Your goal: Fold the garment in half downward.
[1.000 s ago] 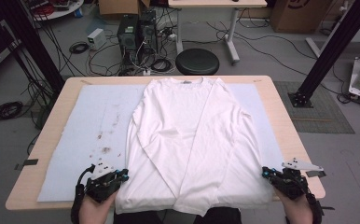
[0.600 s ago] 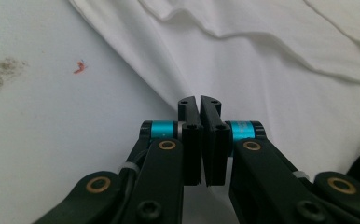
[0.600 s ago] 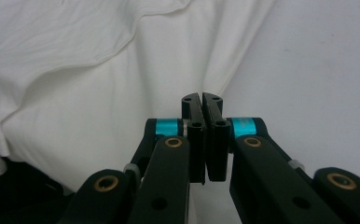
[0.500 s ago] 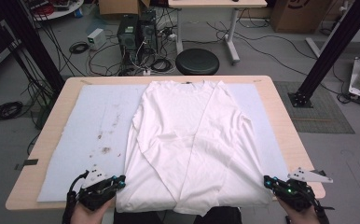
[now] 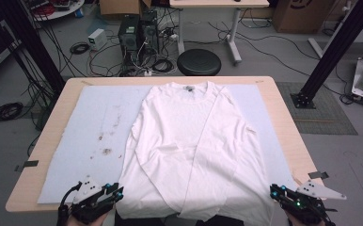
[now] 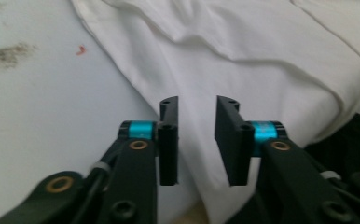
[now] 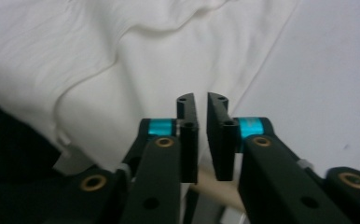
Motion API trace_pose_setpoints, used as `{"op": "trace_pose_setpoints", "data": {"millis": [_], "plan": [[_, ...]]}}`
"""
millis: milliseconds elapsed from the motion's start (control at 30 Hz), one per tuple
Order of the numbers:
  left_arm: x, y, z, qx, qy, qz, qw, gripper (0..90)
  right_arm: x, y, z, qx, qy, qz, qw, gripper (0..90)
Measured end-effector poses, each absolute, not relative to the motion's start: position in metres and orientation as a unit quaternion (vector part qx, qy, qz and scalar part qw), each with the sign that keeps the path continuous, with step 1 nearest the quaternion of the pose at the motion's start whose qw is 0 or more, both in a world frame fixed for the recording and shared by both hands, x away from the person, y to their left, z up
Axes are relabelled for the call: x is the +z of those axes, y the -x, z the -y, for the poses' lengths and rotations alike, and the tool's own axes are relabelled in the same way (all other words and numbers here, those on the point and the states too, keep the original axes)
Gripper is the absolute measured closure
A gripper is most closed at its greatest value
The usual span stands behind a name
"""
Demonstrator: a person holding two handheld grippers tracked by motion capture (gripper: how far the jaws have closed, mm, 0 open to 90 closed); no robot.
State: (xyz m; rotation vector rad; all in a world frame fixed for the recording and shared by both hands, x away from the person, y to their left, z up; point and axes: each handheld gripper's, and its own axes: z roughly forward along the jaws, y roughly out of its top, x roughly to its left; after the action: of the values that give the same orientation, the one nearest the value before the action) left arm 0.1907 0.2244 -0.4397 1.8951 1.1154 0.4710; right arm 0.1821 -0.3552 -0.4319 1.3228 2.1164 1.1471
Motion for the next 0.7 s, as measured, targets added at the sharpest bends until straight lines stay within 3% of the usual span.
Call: {"op": "trace_pose_setpoints", "data": {"millis": [167,300,367,433,467,700], "plan": [[-0.445,-0.217,-0.216,0.194,-0.751,-0.476,0.414,51.9,-0.435,-0.219,0.345,0.382,-0.500,-0.749,0.209,63.6],[-0.454,-0.224,-0.208,0.194,-0.757,-0.480,0.399,53.2,-0.445,-0.234,0.338,0.358,-0.507,-0.758,0.201,64.0],[-0.454,-0.222,-0.206,0.208,-0.764,-0.468,0.393,59.4,-0.449,-0.234,0.333,0.346,-0.498,-0.769,0.202,68.4],[-0.453,-0.221,-0.206,0.188,-0.771,-0.460,0.399,80.1,-0.448,-0.232,0.331,0.343,-0.485,-0.778,0.204,82.5],[-0.452,-0.220,-0.206,0.187,-0.774,-0.455,0.399,84.6,-0.447,-0.232,0.331,0.344,-0.485,-0.779,0.199,85.0],[-0.451,-0.207,-0.209,0.169,-0.774,-0.450,0.412,87.2,-0.441,-0.217,0.341,0.365,-0.483,-0.775,0.183,89.0]]}}
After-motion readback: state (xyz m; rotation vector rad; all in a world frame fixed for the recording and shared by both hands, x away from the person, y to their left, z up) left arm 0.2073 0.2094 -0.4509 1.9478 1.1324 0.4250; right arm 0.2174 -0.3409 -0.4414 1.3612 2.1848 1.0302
